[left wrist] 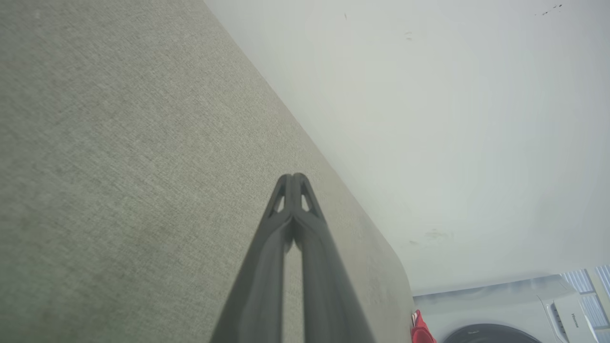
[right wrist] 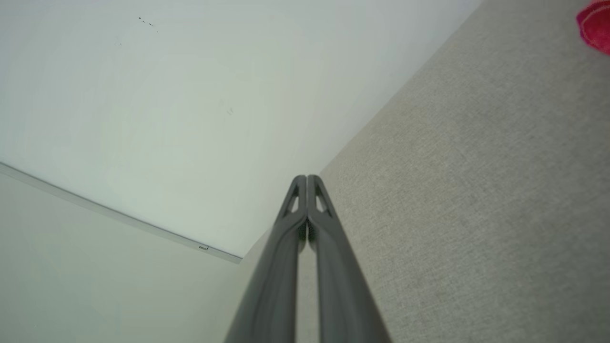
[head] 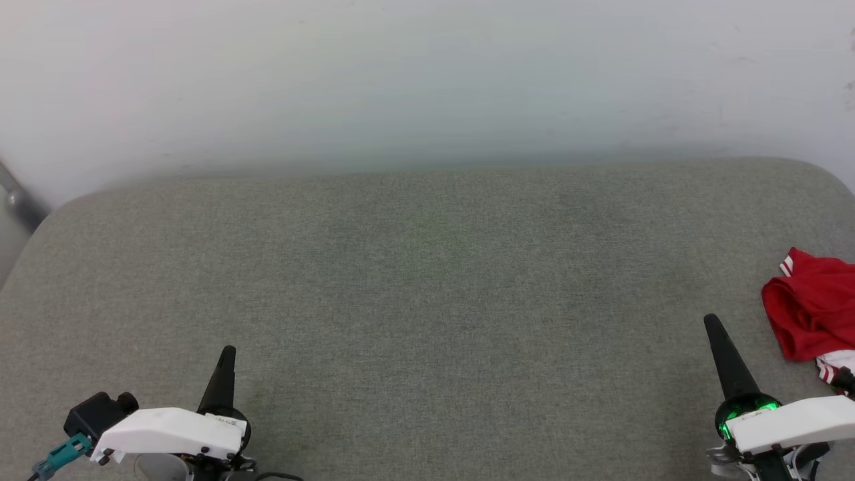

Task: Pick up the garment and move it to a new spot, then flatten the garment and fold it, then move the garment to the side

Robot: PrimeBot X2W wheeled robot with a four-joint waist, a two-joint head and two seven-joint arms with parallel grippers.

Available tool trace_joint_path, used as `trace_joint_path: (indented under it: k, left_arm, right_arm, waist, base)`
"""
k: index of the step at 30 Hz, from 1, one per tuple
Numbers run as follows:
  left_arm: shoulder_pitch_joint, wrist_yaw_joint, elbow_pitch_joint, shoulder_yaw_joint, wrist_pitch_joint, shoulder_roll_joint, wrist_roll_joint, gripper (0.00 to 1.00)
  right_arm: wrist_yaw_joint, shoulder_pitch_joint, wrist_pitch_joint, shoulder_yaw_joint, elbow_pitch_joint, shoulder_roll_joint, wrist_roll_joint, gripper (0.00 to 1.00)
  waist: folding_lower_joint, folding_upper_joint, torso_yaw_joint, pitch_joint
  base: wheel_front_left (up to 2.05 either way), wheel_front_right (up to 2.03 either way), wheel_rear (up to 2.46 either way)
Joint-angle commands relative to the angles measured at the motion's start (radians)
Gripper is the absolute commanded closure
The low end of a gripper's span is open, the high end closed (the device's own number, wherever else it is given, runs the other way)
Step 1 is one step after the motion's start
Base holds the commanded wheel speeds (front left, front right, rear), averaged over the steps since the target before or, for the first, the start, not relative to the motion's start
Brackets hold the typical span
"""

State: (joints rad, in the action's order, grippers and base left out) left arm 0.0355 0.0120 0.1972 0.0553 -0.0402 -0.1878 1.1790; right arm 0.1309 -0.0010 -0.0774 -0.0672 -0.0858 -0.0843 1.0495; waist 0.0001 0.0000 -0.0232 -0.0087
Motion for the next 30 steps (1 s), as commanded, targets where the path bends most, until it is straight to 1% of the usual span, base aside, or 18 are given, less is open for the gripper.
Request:
trace_joint_path:
  k: [1, 30]
  left_arm:
    - [0.028, -0.010, -0.005, -0.014, 0.007, 0.000, 0.024, 1.00]
    - [0.055, -0.080, 0.022, -0.091, 0.081, 0.068, 0.239, 1.00]
  right_arm:
    - [0.000, -0.032, -0.002, -0.004, 0.000, 0.003, 0.032, 1.00]
    - [0.000, -0.072, -0.014, -0.019, -0.083, 0.014, 0.312, 1.00]
  waist:
    - [-0.0001, 0.0000, 0.001, 0.000]
    - [-0.0001, 0.0000, 0.011, 0.005]
  base:
    - [0.00, 0.00, 0.00]
    - [0.00, 0.00, 0.00]
